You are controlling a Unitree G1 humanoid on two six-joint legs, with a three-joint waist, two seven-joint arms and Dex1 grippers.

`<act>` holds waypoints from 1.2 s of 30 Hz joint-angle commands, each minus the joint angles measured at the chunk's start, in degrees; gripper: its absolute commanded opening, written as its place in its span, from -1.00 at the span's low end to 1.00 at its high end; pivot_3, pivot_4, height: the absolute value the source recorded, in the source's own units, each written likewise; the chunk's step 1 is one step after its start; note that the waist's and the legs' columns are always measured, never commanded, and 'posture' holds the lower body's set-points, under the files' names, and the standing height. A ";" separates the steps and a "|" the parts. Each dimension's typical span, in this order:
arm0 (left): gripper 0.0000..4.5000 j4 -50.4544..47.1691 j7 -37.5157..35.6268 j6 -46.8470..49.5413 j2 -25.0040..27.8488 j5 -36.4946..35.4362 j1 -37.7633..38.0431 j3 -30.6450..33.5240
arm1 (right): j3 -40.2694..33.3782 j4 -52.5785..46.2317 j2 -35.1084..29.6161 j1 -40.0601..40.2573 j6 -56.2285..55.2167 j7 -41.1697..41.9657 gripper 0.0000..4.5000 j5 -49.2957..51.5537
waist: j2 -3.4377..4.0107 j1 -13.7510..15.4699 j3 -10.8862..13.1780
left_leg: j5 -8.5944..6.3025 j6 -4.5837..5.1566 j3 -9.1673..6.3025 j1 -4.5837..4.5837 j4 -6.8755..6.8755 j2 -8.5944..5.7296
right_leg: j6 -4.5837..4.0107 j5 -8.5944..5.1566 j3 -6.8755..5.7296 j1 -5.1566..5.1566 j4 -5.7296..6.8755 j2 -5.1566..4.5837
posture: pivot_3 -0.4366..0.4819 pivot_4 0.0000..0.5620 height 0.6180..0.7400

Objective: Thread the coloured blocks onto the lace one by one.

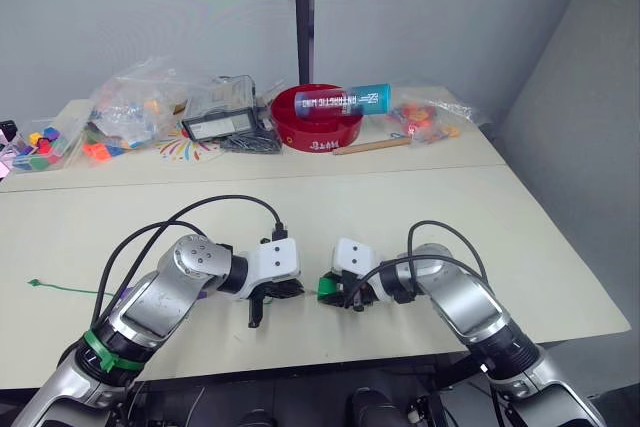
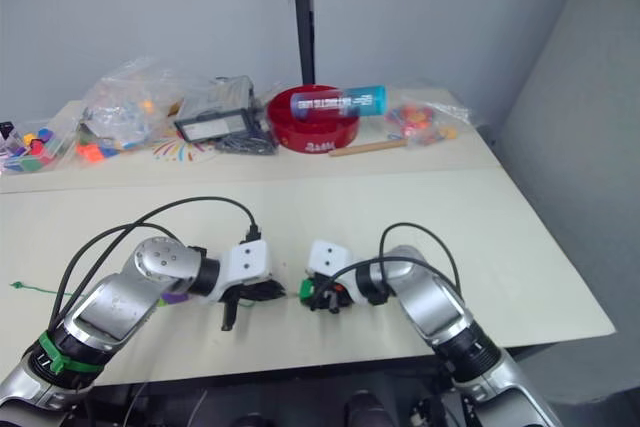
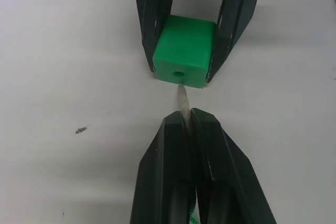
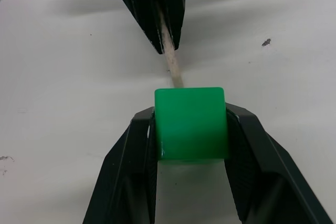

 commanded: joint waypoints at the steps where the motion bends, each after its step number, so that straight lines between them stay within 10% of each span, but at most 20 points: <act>1: -1.00 -2.76 -0.68 -2.10 -2.71 -3.66 -2.35 0.13 | 3.39 -0.68 1.90 0.57 0.15 -1.57 -0.47 0.01 | 0.00 -0.01 0.00 | 0.00 0.00 0.00 0.00 0.00 0.00 | 0.00 0.00 0.00 0.01 -0.01 0.00 | -0.05 -0.47 0.85; 36: -1.00 9.93 -3.99 -20.08 -3.33 -7.71 8.65 6.43 | -0.17 1.71 -5.39 4.90 -9.13 3.05 -0.47 3.14 | 0.00 1.32 0.00 | -0.09 0.13 0.09 -0.25 -0.11 -0.01 | -0.16 0.10 -0.07 -0.01 -0.55 -0.14 | -0.05 -0.47 0.85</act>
